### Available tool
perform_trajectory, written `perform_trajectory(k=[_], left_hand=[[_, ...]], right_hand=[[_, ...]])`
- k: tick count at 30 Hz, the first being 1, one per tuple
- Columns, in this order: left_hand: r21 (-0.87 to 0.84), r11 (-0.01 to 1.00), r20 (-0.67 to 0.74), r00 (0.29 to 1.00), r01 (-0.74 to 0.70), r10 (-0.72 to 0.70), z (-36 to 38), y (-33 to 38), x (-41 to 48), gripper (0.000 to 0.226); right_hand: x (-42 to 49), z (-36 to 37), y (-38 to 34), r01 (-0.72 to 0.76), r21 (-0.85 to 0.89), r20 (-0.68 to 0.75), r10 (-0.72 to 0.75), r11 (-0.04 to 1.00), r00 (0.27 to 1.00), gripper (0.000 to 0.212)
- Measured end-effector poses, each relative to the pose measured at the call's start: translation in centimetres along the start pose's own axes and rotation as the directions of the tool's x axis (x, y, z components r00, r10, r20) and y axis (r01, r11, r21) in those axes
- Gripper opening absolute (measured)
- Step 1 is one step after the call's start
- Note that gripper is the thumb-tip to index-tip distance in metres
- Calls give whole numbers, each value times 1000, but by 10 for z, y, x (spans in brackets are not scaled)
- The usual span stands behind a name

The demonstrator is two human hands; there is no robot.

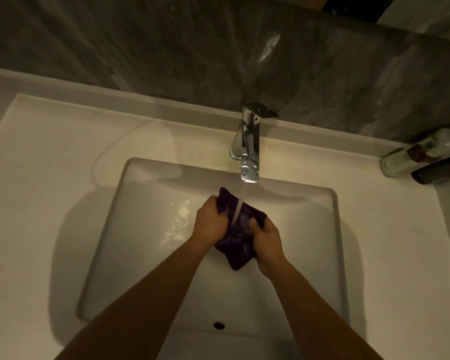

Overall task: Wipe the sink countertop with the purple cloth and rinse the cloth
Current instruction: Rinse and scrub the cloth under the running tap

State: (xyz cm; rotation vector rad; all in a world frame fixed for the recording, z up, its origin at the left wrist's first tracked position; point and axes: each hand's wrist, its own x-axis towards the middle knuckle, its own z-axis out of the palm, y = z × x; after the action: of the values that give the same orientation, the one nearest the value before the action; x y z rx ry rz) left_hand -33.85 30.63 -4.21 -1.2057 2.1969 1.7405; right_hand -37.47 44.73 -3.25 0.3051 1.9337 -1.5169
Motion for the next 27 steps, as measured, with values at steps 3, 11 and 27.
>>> perform_trajectory(k=[3, 11, 27], left_hand=[[130, 987, -82, 991, -90, 101, 8, 3, -13, 17], [261, 943, -100, 966, -205, 237, 38, 30, -54, 33], [-438, 781, 37, 877, 445, -479, 2, -3, 24, 44]], right_hand=[[1, 2, 0, -159, 223, 8, 161, 962, 987, 26], [-9, 42, -23, -332, 616, 212, 256, 714, 943, 36], [-1, 20, -40, -91, 36, 167, 84, 995, 982, 33]])
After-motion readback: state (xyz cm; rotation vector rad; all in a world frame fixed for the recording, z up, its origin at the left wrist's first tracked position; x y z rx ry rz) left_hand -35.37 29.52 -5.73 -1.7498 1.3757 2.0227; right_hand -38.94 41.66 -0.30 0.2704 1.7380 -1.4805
